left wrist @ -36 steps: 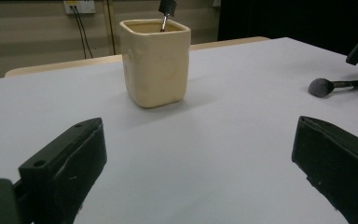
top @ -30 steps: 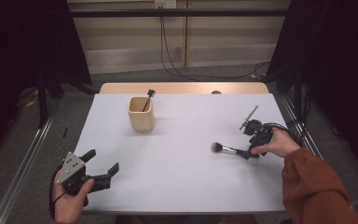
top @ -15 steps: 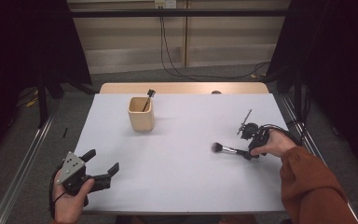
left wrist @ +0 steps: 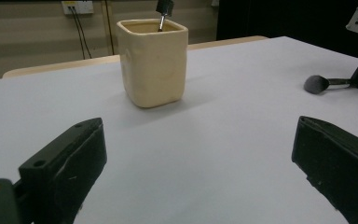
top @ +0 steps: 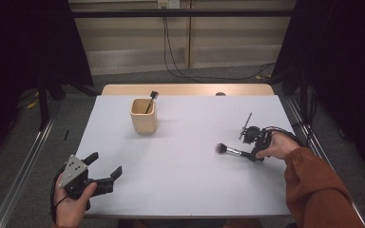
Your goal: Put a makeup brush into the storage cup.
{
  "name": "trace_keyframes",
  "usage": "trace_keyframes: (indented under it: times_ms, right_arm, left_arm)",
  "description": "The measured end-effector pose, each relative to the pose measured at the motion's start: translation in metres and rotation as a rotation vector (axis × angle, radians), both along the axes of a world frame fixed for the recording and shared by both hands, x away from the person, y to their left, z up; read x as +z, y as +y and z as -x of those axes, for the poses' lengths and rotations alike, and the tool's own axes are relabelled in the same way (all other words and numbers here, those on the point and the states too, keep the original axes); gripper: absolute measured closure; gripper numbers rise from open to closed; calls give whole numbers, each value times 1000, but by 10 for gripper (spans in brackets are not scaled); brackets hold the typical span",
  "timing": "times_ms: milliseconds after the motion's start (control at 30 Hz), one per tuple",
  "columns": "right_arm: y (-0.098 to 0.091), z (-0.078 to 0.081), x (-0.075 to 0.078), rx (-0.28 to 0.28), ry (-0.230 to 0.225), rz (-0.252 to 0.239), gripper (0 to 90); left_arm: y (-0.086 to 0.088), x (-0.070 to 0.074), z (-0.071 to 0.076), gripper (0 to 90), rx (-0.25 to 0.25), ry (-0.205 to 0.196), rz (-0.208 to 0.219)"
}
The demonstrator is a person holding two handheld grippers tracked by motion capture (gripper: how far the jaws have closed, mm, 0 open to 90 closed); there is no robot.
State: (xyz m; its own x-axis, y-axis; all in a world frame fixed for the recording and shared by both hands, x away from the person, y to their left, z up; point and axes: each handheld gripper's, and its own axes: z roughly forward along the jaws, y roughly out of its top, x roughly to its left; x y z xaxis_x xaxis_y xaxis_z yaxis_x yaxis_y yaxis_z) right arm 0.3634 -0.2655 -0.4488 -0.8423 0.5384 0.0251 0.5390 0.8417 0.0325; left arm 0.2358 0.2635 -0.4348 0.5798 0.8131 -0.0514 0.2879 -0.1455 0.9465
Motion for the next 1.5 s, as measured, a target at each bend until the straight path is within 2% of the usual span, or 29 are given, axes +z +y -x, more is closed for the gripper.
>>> trace_keyframes:
  times_ms: [300,433,600,967,1200,1500]
  right_arm:
    - [-5,1,0,-13,-10,-41,757]
    - [-9,2,1,-49,-17,-70,757]
    - [-13,4,1,-58,-29,-95,757]
    - [-18,13,4,-181,-89,-151,758]
    - [-22,20,9,-216,-129,-246,758]
    - [-22,32,9,-263,-221,-338,758]
  left_arm:
    - [1,0,-1,31,1,1,-2]
    - [1,-1,-1,31,1,4,-2]
    - [1,-1,-1,31,3,2,-8]
    - [1,0,-2,30,8,0,-4]
    - [1,0,-2,30,10,1,-6]
    - [2,0,-1,30,6,-1,-10]
